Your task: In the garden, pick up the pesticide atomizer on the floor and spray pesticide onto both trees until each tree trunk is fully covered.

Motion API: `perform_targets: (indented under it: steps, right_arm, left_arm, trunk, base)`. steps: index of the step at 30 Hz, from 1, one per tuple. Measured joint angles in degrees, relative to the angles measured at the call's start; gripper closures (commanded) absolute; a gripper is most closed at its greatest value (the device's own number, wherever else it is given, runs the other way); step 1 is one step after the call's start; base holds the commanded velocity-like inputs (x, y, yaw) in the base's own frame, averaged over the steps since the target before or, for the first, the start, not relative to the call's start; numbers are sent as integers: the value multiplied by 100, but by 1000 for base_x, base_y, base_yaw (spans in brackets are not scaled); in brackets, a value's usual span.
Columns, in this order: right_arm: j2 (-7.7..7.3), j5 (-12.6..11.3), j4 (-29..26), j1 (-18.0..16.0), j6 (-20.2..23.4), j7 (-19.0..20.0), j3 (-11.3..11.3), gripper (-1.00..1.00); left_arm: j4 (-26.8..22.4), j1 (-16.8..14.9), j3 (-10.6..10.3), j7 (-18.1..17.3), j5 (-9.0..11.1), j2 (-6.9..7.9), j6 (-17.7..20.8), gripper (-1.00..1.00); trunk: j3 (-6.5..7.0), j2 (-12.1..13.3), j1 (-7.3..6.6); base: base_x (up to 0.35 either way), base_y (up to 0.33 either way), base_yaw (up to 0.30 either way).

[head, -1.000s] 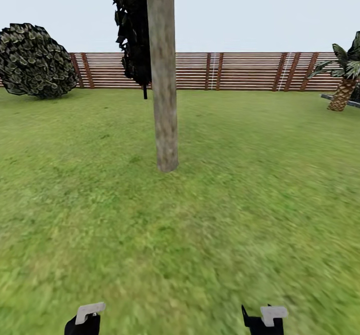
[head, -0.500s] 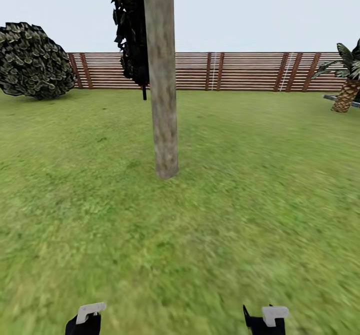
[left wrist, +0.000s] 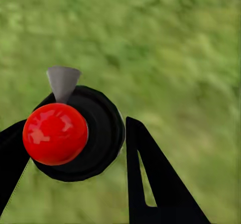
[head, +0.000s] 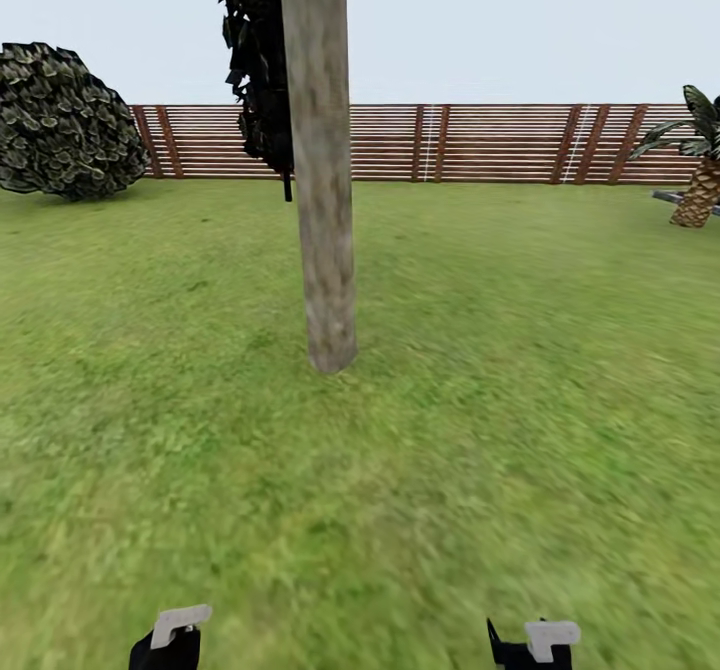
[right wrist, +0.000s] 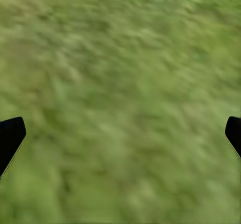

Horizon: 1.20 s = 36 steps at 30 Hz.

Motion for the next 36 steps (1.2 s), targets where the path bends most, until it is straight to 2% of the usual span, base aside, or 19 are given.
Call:
perform_targets:
  steps: [14, 22, 36]
  right_arm:
    - [0, 0, -2, 0, 0, -6, 0, -100]
    - [0, 0, -2, -1, 0, -6, 0, -100]
    - [0, 0, -3, 1, 0, -6, 0, -100]
  left_arm:
    - [5, 2, 3, 10, 0, 1, 8, 100]
    - [4, 1, 3, 10, 1, 2, 5, 100]
    - [5, 0, 3, 10, 1, 3, 6, 100]
  trunk:
    - [0, 0, 0]
    - [0, 0, 0]
    - [0, 0, 0]
  base:
    - [340, 0, 3]
    - [340, 0, 191]
    - [340, 0, 15]
